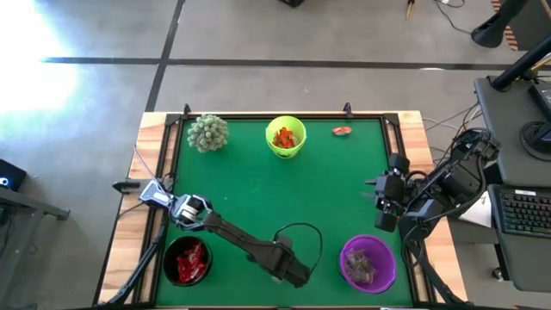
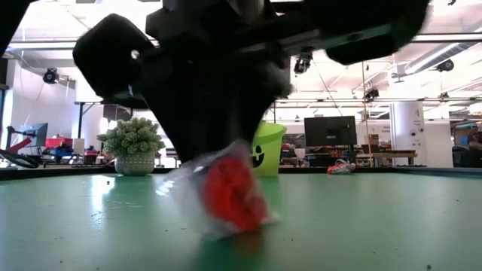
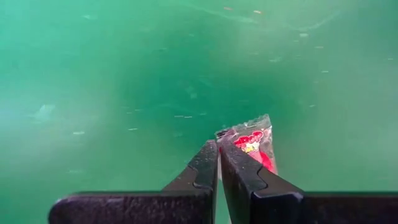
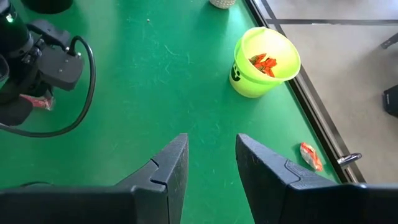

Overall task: Organize candy in baskets
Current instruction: Put the red candy into the violet bucket

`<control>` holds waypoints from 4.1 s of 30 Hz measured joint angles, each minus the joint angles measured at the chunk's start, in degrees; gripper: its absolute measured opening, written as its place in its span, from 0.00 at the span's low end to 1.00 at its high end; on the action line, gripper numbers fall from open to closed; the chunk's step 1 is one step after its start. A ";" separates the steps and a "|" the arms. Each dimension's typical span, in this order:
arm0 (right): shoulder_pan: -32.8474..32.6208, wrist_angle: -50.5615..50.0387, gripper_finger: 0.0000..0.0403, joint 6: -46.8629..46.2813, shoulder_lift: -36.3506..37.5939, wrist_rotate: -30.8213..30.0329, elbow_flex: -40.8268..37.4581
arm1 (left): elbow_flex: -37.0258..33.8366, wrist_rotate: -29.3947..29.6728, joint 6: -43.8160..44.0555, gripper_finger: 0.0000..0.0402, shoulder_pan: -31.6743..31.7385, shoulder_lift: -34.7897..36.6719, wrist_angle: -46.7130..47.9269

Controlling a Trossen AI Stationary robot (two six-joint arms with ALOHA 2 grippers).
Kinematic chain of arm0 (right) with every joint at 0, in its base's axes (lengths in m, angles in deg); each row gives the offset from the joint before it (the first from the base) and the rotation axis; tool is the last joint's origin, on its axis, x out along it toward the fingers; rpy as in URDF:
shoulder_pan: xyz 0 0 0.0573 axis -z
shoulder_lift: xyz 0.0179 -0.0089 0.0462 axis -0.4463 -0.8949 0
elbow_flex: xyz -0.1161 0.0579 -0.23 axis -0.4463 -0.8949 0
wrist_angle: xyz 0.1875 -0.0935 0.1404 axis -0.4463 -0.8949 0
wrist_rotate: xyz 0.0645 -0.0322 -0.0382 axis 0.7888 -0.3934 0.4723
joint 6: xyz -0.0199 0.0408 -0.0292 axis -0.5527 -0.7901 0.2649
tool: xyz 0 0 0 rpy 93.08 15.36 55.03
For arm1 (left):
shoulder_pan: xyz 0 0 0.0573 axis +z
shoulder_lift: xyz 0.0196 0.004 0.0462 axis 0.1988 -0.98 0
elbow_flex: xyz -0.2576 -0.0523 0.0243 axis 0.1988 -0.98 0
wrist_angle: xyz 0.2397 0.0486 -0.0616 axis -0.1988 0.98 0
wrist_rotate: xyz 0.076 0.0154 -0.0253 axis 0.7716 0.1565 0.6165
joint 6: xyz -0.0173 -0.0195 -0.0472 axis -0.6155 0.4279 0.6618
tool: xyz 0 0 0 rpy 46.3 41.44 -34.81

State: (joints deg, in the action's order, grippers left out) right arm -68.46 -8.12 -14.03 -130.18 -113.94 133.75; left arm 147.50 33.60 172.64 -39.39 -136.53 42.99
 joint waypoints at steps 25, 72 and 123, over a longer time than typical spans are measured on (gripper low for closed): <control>-0.02 0.08 0.32 -0.37 -0.04 5.46 -0.31 | 10.06 9.30 -3.95 0.00 -0.17 4.23 13.76; 0.00 0.94 0.32 -7.63 -0.04 5.41 -0.51 | -0.18 4.64 -60.85 0.30 -0.44 4.79 -1.59; -0.74 8.09 0.33 -11.78 -0.68 13.55 -0.50 | 6.53 3.31 -76.30 0.00 5.83 12.19 12.60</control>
State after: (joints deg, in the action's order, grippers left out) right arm -69.20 -0.03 -25.80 -130.86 -100.39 133.25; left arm 154.04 36.91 96.34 -33.56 -124.33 55.59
